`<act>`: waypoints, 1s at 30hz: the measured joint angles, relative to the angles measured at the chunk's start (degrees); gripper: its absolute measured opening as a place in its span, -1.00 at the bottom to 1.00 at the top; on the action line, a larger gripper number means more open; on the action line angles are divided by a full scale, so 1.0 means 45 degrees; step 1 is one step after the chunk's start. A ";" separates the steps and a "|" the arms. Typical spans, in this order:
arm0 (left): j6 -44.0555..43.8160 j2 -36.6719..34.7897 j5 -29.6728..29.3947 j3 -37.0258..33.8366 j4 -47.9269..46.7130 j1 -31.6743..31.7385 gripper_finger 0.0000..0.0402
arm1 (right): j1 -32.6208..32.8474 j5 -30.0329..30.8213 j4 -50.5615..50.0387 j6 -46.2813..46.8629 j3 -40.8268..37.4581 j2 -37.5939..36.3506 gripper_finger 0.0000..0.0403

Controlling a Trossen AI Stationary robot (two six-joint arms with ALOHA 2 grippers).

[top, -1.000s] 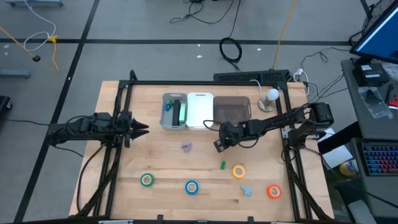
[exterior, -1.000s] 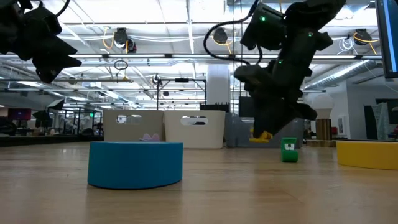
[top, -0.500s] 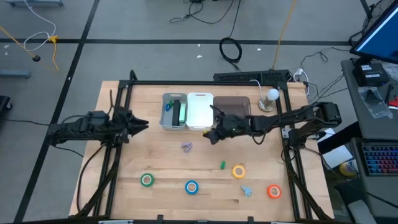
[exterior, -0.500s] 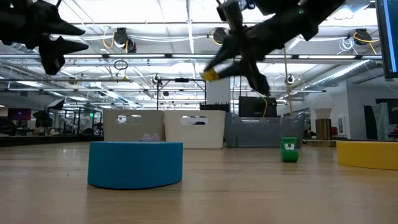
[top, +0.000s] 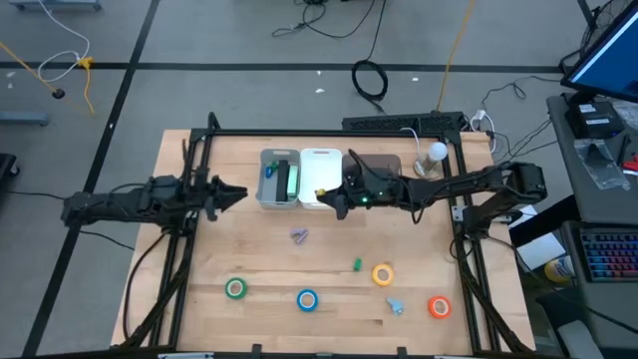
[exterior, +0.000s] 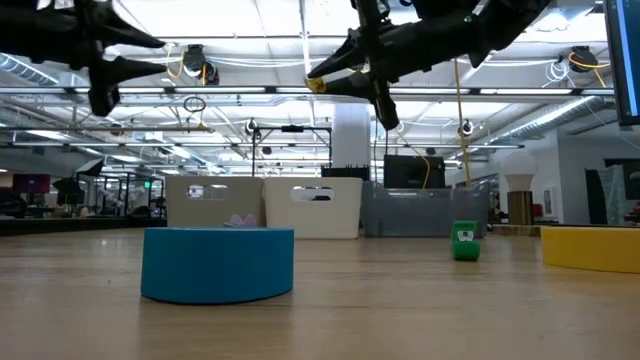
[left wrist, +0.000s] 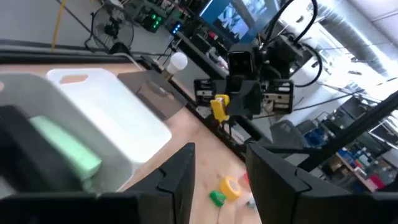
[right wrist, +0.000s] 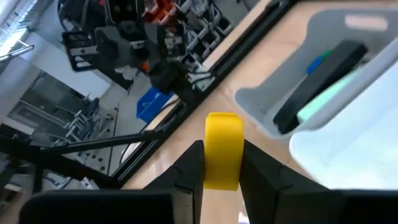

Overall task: Pick and place Stapler, Stapler remover, tape
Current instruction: Put the yellow stapler into the gray bin

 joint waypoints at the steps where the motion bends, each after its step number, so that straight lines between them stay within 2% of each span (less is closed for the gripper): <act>1: -0.0009 0.0566 -0.0015 0.0000 0.0618 0.0000 -0.30 | -0.0055 -0.0014 0.0093 -0.0143 0.0000 0.0000 -0.66; 8: 0.0054 0.4835 -0.0021 0.0005 0.6263 0.0000 -0.30 | -0.0213 -0.0702 0.0250 -0.0751 0.0000 0.0000 -0.66; 13: -0.0290 0.7378 0.0312 0.0073 0.9111 0.0000 -0.30 | -0.0244 -0.0790 0.0286 -0.1224 0.0000 0.0000 -0.66; 22: -0.0952 1.0553 0.0885 0.1764 0.9658 0.0000 -0.30 | -0.0257 -0.1696 0.0578 -0.1707 0.0000 0.0000 -0.65; 30: -0.0081 1.2612 0.1738 0.3760 0.9623 0.0136 -0.30 | -0.0312 -0.2440 0.0854 -0.1970 0.0005 0.0000 -0.65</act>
